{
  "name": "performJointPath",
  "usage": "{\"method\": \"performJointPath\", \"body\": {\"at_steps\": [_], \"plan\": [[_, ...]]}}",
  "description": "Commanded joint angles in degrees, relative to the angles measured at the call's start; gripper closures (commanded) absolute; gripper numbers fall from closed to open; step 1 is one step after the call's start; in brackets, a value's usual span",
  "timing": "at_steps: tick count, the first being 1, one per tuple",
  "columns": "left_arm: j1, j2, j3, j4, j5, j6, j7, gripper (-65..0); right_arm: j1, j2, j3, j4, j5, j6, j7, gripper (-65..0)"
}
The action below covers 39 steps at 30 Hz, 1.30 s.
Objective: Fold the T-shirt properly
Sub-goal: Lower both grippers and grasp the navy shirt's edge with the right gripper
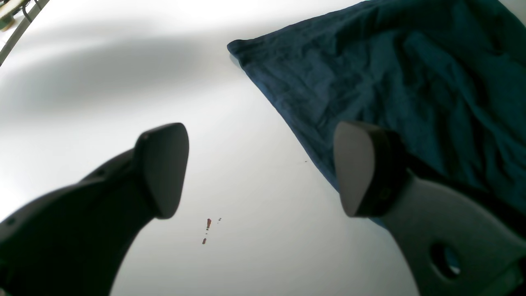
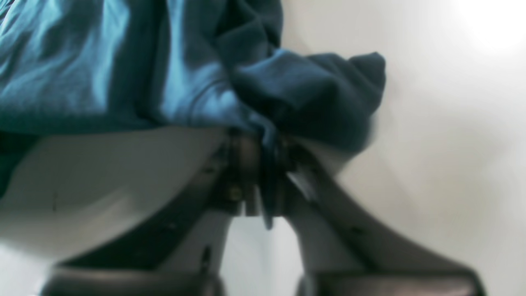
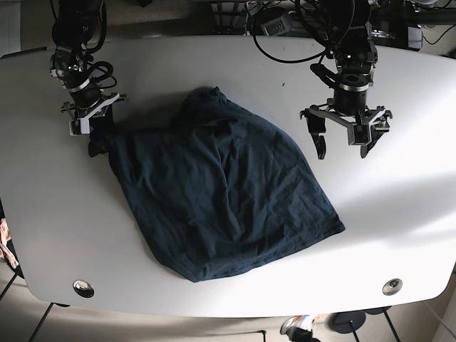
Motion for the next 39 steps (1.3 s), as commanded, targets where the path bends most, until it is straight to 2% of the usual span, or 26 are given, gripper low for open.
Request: {"method": "performJointPath", "body": {"at_steps": [1, 2, 3, 4, 5, 6, 7, 10, 15, 23, 34, 39], "plan": [[-0.3, -0.2, -0.1, 1.0, 0.0, 0.1, -1.5, -51.9, -0.9, 0.8, 0.3, 1.1, 0.6, 0.13, 0.1, -3.6], [-0.3, -0.2, -0.1, 1.0, 0.0, 0.1, -1.5, -51.9, -1.6, 0.9, 0.3, 2.5, 0.7, 0.13, -1.4, -1.4], [-0.3, -0.3, -0.1, 1.0, 0.0, 0.1, -1.5, -51.9, -2.5, 0.9, 0.3, 4.7, 0.9, 0.22, -2.8, -2.1], [-0.3, -0.3, -0.1, 1.0, 0.0, 0.1, -1.5, -51.9, -3.9, 0.9, 0.4, 7.6, 1.1, 1.01, -4.0, -2.1], [-0.1, -0.9, -0.1, 1.6, -3.3, 0.0, -1.5, -51.9, -10.3, -2.2, 0.4, 22.4, 0.7, 8.13, -7.4, -2.1], [0.0, -1.0, -0.1, 1.6, -5.3, 0.0, -1.5, -51.9, -11.2, -3.1, 0.4, 26.7, 0.7, 9.8, -9.8, -2.1], [0.0, -1.8, -0.1, 1.6, -7.6, 0.0, -1.5, -51.9, -11.3, -4.2, 0.3, 32.3, 0.9, 10.2, -13.9, -2.1], [0.9, -3.9, 0.0, 2.0, -11.6, 0.0, -1.5, -51.9, -8.5, -7.0, -1.8, 39.1, 1.1, 10.2, -21.6, -2.1], [4.1, -5.6, -2.2, 2.5, -13.1, 0.0, -1.7, -51.9, 1.4, -6.8, -6.0, 38.7, 1.1, 10.2, -29.1, -2.1], [5.8, -5.8, -3.1, 2.5, -13.1, 0.0, -1.9, -51.9, 14.2, -6.9, -9.9, 34.6, 0.7, 10.2, -29.6, -2.1], [6.3, -5.4, -2.7, 2.5, -13.1, 0.0, -1.8, -51.9, 35.7, -6.7, -10.3, 22.7, 0.7, 10.2, -29.9, -2.1], [7.0, -5.4, -2.7, 2.5, -13.1, -0.1, -1.8, -51.9, 47.2, -6.5, -15.8, 21.9, 0.6, 10.2, -32.7, -2.1]]}}
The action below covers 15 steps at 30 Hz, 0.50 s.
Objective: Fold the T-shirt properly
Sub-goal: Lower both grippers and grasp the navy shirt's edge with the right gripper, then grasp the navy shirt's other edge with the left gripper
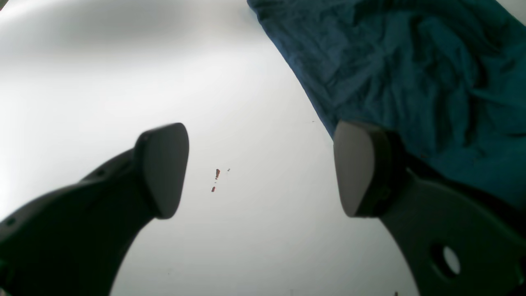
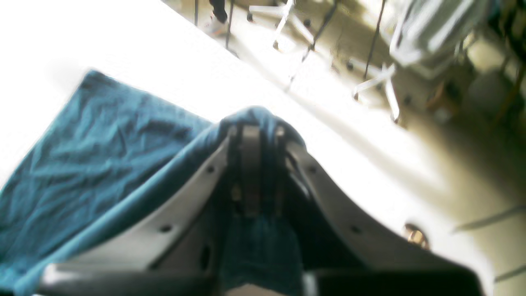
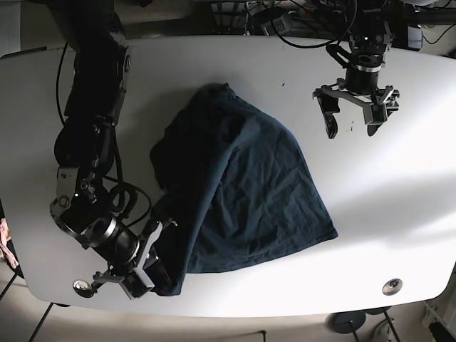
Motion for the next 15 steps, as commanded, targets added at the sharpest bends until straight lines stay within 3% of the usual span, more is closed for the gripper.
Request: {"method": "performJointPath", "body": {"at_steps": [1, 8, 11, 15], "plan": [[0.0, -0.2, -0.1, 1.2, -0.3, -0.2, -1.8, -51.9, 6.7, 0.3, -2.0, 1.2, 1.4, -0.1, 2.2, -2.1], [-0.5, -0.2, 0.0, 1.8, -0.4, -0.2, -1.8, -51.9, 18.5, -0.1, -5.2, 1.5, 1.7, -0.1, 1.9, -2.1], [-2.7, -0.2, 0.0, 1.6, -0.4, -0.2, -1.8, -51.9, 20.7, -0.2, -4.9, 2.7, 2.0, -0.1, -0.8, -2.1], [-9.7, -0.2, 0.0, -0.2, -0.2, -0.1, -1.5, -52.1, 21.0, -2.2, -4.6, 4.1, 1.5, -0.1, -1.7, -2.1]]}}
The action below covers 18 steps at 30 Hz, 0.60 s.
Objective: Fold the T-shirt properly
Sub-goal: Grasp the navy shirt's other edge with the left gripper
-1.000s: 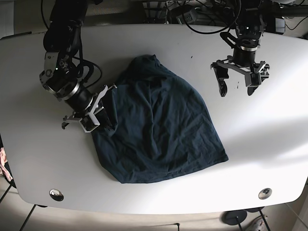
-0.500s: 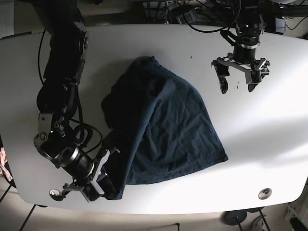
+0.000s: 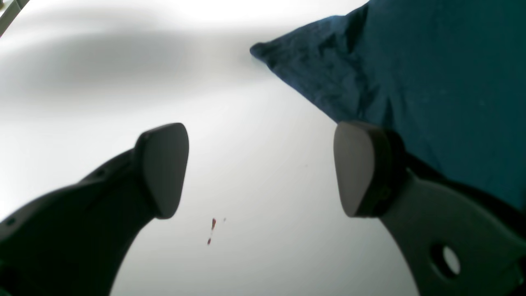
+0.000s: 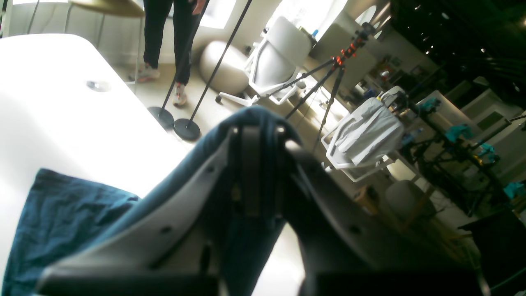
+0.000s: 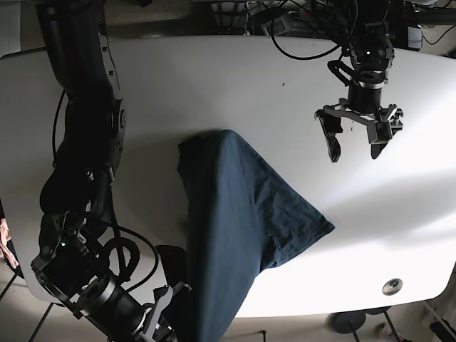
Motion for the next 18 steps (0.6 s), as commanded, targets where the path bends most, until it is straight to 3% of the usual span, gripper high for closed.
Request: {"method": "performJointPath", "body": {"at_steps": [1, 6, 18], "plan": [[-4.1, -0.2, -0.1, -0.8, -0.1, -0.1, -1.4, -52.2, 2.0, -0.3, -0.1, 1.6, 0.5, -0.45, 1.5, -2.1], [-18.8, -0.6, -0.3, -9.8, -0.1, -0.1, 5.5, -52.2, 1.2, -0.4, -0.3, 1.4, 0.5, -0.45, 1.5, -2.1], [-42.2, -1.6, -0.1, -46.0, -0.2, -0.1, 5.6, -52.4, -1.6, -0.2, 0.1, 1.3, 0.4, -0.45, 1.5, -2.1]]}}
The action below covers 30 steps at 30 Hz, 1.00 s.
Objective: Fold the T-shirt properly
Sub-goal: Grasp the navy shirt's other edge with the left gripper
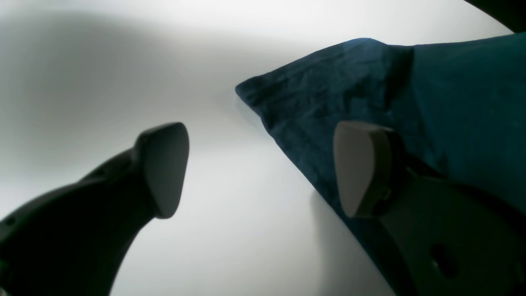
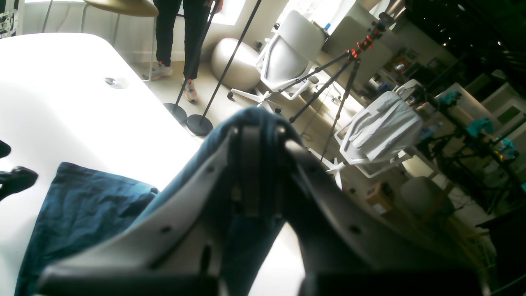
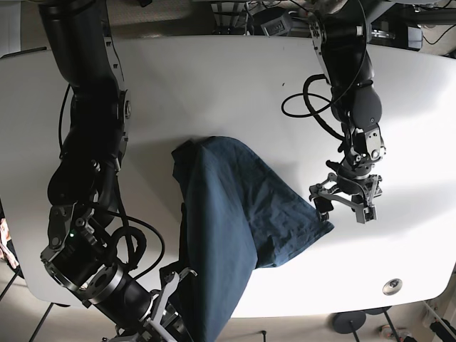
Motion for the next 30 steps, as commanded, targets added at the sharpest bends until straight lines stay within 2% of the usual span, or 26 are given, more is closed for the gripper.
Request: {"method": "performJointPath", "body": {"at_steps": [1, 9, 12, 16, 19, 20, 22, 24, 25, 26, 28, 30], "plan": [[-4.5, -1.3, 0.1, -5.0, -0.6, -0.4, -1.2, -52.4, 1.7, 0.2, 0.2, 0.6, 0.4, -0.53, 1.9, -2.1], [-16.6, -1.1, 0.1, -28.8, -0.6, -0.4, -1.5, -52.4, 1.7, 0.3, 0.2, 0.8, 0.4, -0.53, 1.9, -2.1], [-18.1, -0.8, 0.2, -32.0, -0.6, -0.5, -1.5, -52.4, 2.1, 0.3, 0.2, 0.9, 0.4, -0.53, 1.9, -2.1], [-19.1, 0.6, 0.2, -35.6, -0.3, -7.0, -1.0, -51.9, 2.0, 0.3, 0.2, 0.9, 0.4, -0.53, 1.9, -2.1], [-19.2, 0.7, 1.8, -40.0, -0.3, -7.9, -1.3, -51.2, 1.9, 0.3, 0.3, 0.9, 0.4, -0.53, 1.9, -2.1], [-19.4, 0.4, 3.5, -40.9, -0.5, -7.9, -1.7, -47.9, 1.9, 0.4, 0.3, 0.9, 0.4, -0.53, 1.9, -2.1], [-19.2, 0.3, 6.0, -41.3, -0.5, -7.9, -3.8, -35.0, 1.8, 0.4, 1.8, 0.9, 0.4, -0.53, 1.9, -2.1], [-19.2, -0.5, 6.5, -41.3, -0.4, -7.9, -4.6, -18.6, 1.8, 0.3, 3.5, 0.8, 0.4, -0.53, 1.9, -2.1], [-19.2, -1.6, 6.5, -41.3, -0.6, -8.0, -4.6, -7.5, 1.8, 0.4, 4.7, 0.6, 0.4, -0.53, 1.9, -2.1], [-19.2, -2.0, 6.6, -41.3, -0.6, -8.2, -4.6, -1.4, 1.8, 0.4, 5.7, 0.6, 0.4, -0.53, 1.9, -2.1], [-19.4, -2.1, 6.6, -40.1, -0.6, -11.9, -2.8, 0.0, 1.7, 0.4, 6.6, 0.6, 0.4, -0.53, 1.9, -2.1], [-19.1, -2.2, 6.4, -33.8, -0.6, -17.1, 3.1, 0.0, 1.7, 0.8, 7.0, 0.6, 0.3, -0.53, 1.9, -2.1]]}}
